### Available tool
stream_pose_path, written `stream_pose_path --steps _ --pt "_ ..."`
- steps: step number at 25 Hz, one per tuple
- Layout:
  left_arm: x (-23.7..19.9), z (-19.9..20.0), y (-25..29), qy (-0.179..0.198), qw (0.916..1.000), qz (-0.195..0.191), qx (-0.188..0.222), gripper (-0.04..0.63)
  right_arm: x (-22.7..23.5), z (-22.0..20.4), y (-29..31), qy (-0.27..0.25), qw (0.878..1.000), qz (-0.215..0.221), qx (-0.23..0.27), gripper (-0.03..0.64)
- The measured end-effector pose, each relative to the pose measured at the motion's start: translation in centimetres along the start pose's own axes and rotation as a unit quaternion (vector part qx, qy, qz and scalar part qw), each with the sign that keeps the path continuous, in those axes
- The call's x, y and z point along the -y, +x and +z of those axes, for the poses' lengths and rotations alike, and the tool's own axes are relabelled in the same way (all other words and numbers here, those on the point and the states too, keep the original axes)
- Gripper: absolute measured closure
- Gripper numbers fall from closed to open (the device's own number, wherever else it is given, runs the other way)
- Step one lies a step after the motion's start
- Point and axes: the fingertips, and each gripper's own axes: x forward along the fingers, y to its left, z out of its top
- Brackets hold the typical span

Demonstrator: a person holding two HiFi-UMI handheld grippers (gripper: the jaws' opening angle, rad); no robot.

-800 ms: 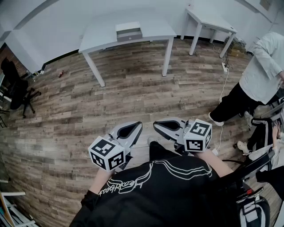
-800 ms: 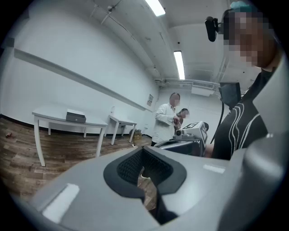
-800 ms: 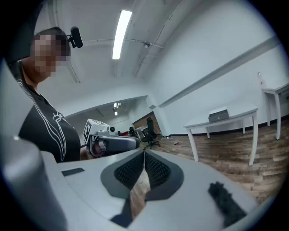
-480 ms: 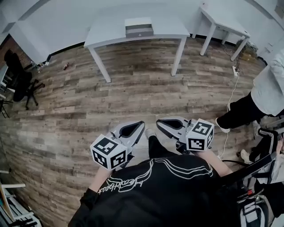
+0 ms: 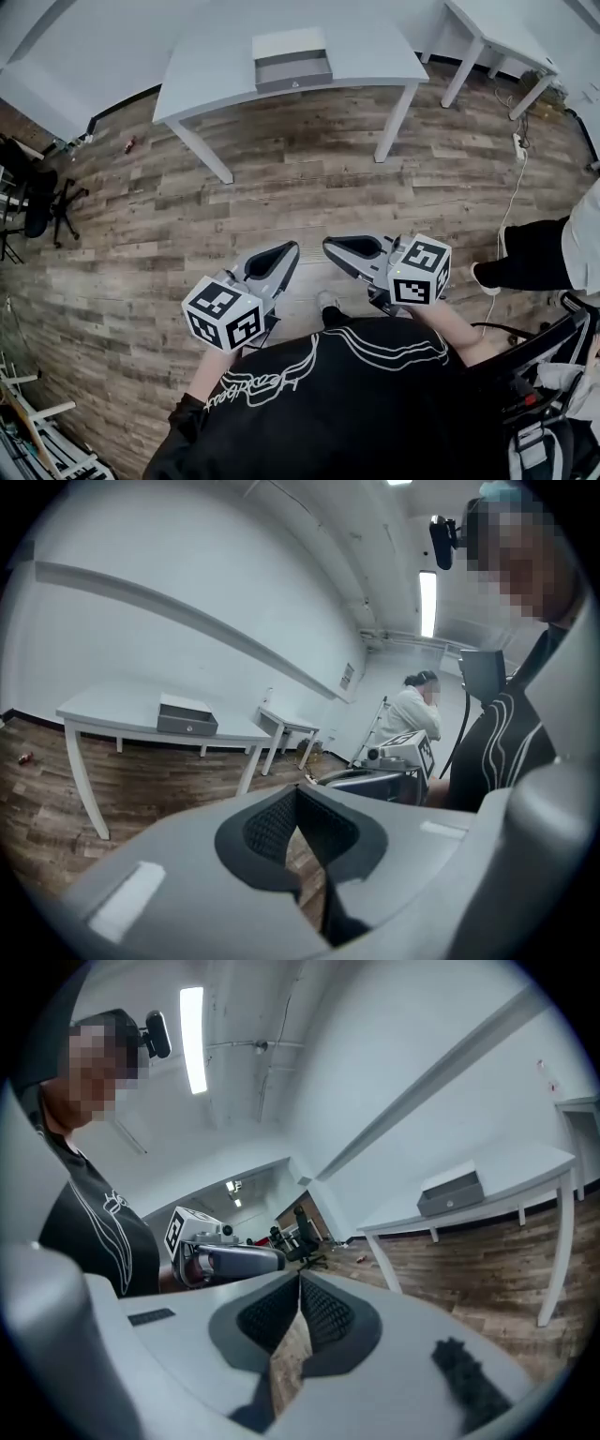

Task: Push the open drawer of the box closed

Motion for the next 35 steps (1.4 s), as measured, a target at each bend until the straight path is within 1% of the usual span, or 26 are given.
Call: stream_pose_path --steps 3,6,8,11,15,19,24,28,30,35 --pt "-3.6 3.2 1.8 0.005 0.9999 0.009 0.011 0.588 3.4 3.0 2.3 -0.023 1.0 0.0 0.002 0.606" --pt "-6.2 4.2 2.4 -0.005 0.9998 0.011 0.013 0.588 5.3 4.6 4.3 -0.05 0.999 -0.003 0.001 0.606" --pt "-7.8 4.8 3.1 -0.008 0.9998 0.015 0.012 0.588 7.0 5.4 5.2 -0.062 0.998 -0.014 0.002 0.606" --pt "-10.2 6.1 4.7 -0.012 0.9998 0.012 0.009 0.588 9.5 6.9 6.3 -0.063 0.998 -0.022 0.003 0.606" --pt "-14.2 8.0 7.4 -0.009 0.9999 -0.007 0.002 0.588 13.3 8.9 8.2 -0.058 0.998 -0.037 0.006 0.606" --pt "-19.1 10.1 10.4 -0.015 0.9993 -0.033 -0.008 0.588 17.8 11.0 10.5 -0.051 0.996 -0.074 0.011 0.606" --pt "-24.7 13.4 13.9 0.0 0.9976 -0.061 -0.033 0.588 24.3 13.6 13.7 -0.038 0.991 -0.127 0.011 0.606" --pt "-29.1 15.6 16.2 -0.009 0.9957 -0.081 -0.043 0.588 29.5 14.3 16.4 -0.026 0.985 -0.172 0.003 0.604" --pt "-31.1 16.3 17.1 -0.01 0.995 -0.088 -0.047 0.588 31.9 14.6 17.4 -0.032 0.98 -0.196 -0.002 0.604" --pt "-35.0 17.1 18.8 -0.021 0.9932 -0.095 -0.063 0.588 36.8 14.2 19.3 -0.04 0.972 -0.23 -0.033 0.603"
